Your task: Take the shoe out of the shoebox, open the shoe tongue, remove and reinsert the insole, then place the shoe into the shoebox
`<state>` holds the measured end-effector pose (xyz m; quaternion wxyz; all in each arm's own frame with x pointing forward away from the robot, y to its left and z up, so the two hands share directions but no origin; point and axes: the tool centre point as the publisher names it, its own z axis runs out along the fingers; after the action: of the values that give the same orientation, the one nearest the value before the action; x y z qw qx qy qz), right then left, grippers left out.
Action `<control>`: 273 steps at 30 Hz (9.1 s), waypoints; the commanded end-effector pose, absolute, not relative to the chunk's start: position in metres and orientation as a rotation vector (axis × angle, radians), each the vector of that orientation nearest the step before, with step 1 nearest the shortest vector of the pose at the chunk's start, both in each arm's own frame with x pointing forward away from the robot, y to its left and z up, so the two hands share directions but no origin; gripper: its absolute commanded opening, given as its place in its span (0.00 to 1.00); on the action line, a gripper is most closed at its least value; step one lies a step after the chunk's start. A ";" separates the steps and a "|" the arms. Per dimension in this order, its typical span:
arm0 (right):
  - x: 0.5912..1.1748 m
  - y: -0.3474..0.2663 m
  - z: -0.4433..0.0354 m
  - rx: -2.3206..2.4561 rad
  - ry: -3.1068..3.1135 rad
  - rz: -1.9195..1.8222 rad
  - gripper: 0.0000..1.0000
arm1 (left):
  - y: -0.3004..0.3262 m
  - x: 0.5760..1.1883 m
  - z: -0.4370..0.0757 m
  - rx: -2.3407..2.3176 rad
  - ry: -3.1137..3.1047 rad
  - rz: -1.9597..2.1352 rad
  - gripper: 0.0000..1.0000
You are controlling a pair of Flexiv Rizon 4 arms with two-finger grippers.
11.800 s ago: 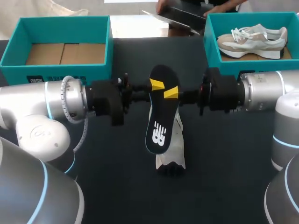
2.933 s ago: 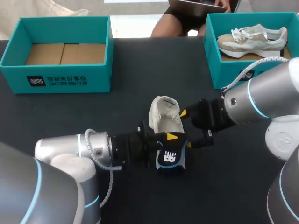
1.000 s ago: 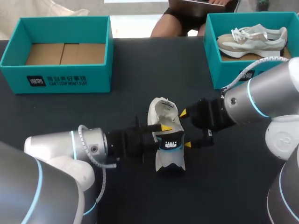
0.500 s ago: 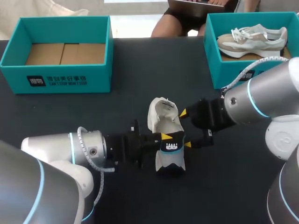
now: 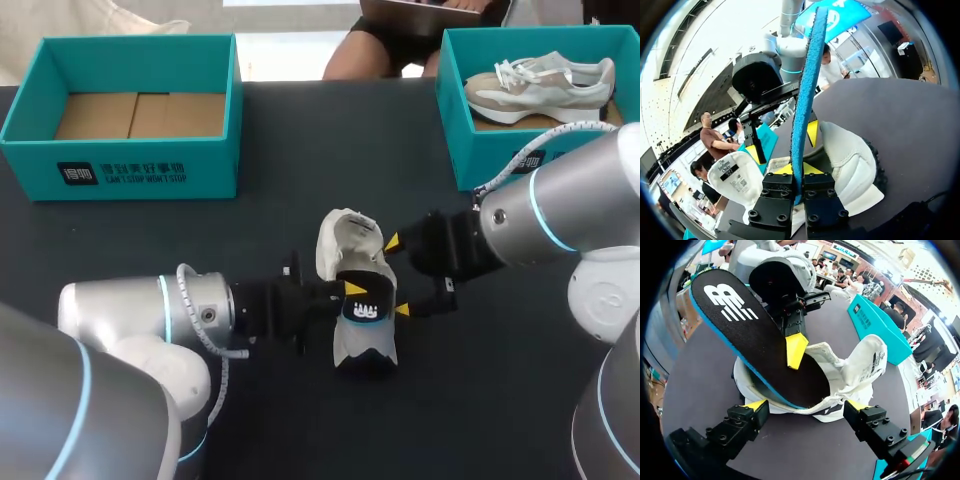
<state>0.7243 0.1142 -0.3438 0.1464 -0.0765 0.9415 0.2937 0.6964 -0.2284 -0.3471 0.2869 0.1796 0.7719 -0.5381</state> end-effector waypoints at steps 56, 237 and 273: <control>0.723 0.114 -0.345 -0.220 2.707 0.846 1.00 | -0.235 0.714 -0.357 0.523 2.094 -1.289 0.00; 0.723 0.114 -0.345 -0.220 2.707 0.846 1.00 | -0.212 0.732 -0.266 1.277 2.203 -1.095 1.00; 0.729 -0.014 -0.214 -0.152 2.866 0.621 1.00 | -0.203 0.750 -0.250 1.729 2.307 -0.754 1.00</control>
<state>0.7408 0.0022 -0.2447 0.1000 -0.0517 0.9711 0.2104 0.7452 -0.2033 -0.2560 0.1189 0.5448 0.7733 -0.3016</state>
